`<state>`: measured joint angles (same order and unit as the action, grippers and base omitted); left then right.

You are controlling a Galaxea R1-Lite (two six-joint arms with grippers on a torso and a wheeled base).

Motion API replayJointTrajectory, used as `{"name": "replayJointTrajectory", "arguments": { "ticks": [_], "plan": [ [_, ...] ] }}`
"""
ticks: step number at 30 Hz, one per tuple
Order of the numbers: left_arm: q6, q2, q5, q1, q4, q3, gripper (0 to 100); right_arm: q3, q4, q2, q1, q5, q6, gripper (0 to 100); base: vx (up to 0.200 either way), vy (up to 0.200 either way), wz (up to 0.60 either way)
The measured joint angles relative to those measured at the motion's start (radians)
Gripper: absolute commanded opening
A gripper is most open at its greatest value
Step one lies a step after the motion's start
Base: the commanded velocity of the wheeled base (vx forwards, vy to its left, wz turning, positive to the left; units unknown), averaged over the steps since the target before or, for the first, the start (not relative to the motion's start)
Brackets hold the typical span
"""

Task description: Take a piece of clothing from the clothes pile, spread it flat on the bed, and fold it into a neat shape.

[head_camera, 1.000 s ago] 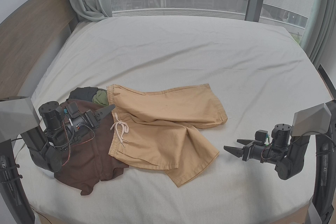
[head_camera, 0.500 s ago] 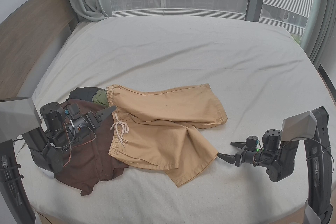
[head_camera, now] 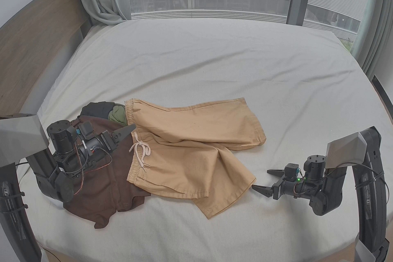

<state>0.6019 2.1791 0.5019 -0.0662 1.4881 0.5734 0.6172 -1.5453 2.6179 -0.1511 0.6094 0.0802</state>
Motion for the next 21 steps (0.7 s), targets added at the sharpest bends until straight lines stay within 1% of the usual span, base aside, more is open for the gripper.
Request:
{"name": "replayJointTrajectory", "arguments": {
  "ticks": [7,15,16,21],
  "plan": [
    [0.0,0.002,0.0,-0.001,0.019,0.0,100,-0.014,0.002,0.001,0.0,0.009,0.009,100,0.0,0.0,0.0],
    [0.006,0.006,0.0,-0.004,0.041,-0.004,100,0.084,0.005,0.029,-0.025,0.016,0.003,100,0.0,0.0,0.0],
    [0.009,0.007,0.0,-0.004,0.044,-0.004,100,0.097,0.004,0.033,-0.029,0.017,0.002,0,0.0,0.0,0.0],
    [0.023,0.008,0.0,-0.006,0.052,-0.003,100,0.13,0.003,0.049,-0.041,0.019,0.001,0,0.0,0.0,0.0]
  ]
}}
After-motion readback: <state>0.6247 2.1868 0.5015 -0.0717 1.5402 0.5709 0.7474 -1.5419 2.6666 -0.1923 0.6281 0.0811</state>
